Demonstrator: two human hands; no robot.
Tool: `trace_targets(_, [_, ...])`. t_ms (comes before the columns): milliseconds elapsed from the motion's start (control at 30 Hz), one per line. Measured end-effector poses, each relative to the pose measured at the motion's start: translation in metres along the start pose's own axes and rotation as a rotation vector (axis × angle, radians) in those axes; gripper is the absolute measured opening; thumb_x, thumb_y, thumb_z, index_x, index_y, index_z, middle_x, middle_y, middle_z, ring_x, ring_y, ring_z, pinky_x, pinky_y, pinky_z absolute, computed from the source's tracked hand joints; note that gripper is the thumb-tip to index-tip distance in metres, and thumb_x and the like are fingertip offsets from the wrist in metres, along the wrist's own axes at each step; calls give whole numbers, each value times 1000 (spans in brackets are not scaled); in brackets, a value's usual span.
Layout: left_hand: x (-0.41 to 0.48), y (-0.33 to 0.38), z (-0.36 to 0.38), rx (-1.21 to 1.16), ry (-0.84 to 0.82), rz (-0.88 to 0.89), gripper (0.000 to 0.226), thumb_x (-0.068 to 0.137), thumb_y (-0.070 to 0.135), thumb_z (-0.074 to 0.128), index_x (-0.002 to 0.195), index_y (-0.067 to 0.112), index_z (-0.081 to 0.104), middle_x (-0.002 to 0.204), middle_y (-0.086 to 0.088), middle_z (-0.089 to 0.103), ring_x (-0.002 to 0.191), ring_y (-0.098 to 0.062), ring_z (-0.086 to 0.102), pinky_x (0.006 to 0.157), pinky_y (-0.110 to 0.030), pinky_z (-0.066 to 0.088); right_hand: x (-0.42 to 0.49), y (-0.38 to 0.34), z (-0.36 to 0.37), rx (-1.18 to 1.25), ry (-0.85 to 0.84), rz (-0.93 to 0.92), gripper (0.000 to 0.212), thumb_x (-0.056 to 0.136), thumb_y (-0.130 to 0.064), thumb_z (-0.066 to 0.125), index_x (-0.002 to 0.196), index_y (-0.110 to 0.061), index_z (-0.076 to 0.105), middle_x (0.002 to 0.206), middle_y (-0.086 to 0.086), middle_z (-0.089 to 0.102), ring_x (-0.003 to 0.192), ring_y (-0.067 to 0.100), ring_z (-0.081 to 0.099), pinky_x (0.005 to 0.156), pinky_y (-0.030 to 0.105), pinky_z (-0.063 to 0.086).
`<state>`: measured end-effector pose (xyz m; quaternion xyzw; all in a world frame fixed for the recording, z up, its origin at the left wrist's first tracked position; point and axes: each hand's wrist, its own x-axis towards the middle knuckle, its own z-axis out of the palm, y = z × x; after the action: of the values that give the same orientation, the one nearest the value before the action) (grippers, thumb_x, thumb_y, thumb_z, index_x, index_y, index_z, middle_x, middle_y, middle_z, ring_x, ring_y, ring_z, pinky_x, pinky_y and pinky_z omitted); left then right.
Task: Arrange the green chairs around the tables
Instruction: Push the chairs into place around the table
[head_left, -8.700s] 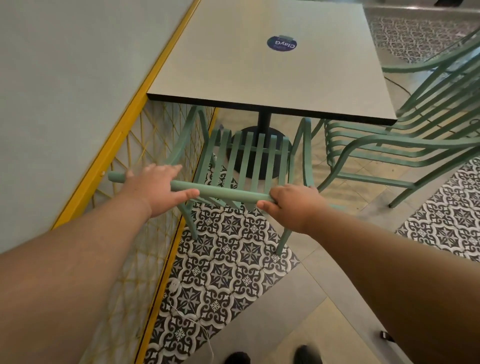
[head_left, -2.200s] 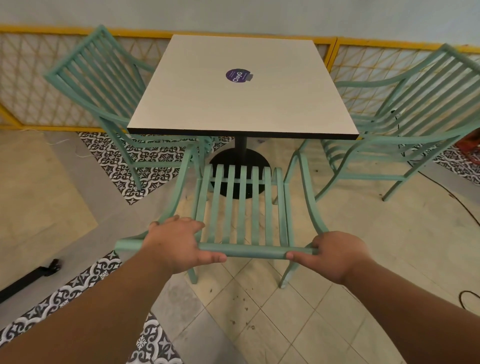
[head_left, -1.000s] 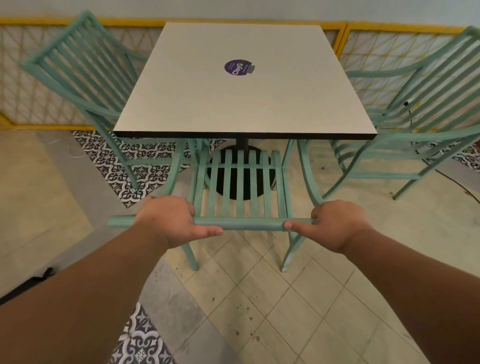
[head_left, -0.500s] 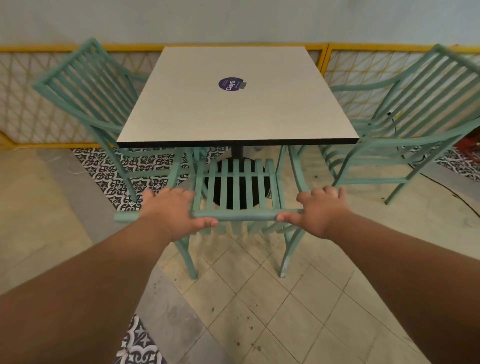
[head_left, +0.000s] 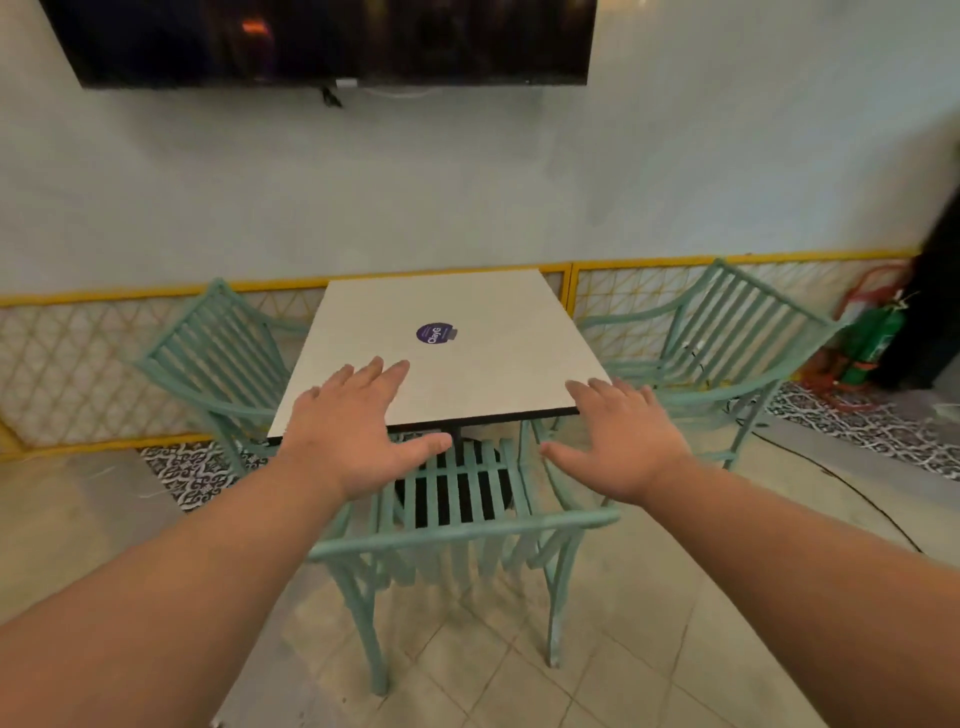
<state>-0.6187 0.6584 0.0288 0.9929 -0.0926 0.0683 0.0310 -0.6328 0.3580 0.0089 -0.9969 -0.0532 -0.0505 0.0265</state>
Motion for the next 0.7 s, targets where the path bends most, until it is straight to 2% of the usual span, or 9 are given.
trace_targets(133, [-11,1,-63,31,53,14,118,61,104,17,160,41,9,169,6,15,154,-23,18,120,-56,25,-17,-11,-71,-4,104,-2,94,82,-80,31,156,-22,30,151,6,47,141,34,37,118,53,26])
trace_targets(300, [-20,-3,-103,51,119,21,124,55,107,8,160,41,14,169,7,18,154,-24,19,118,-57,25,-35,-16,-107,-3,143,10,92,83,-79,34,156,-24,30,153,6,47,143,33,36,118,53,26])
trace_targets(467, [-19,6,-112,41,123,59,123,55,107,10,160,42,13,169,8,18,154,-24,19,118,-58,24,-49,-12,-116,22,159,50,96,83,-81,36,158,-22,25,158,6,41,147,31,31,122,54,19])
trace_targets(700, [-2,77,-82,-3,77,221,118,59,104,20,159,42,16,168,7,21,153,-25,20,119,-55,23,-92,41,-106,34,149,170,99,81,-84,35,157,-21,29,154,8,47,143,30,39,119,51,27])
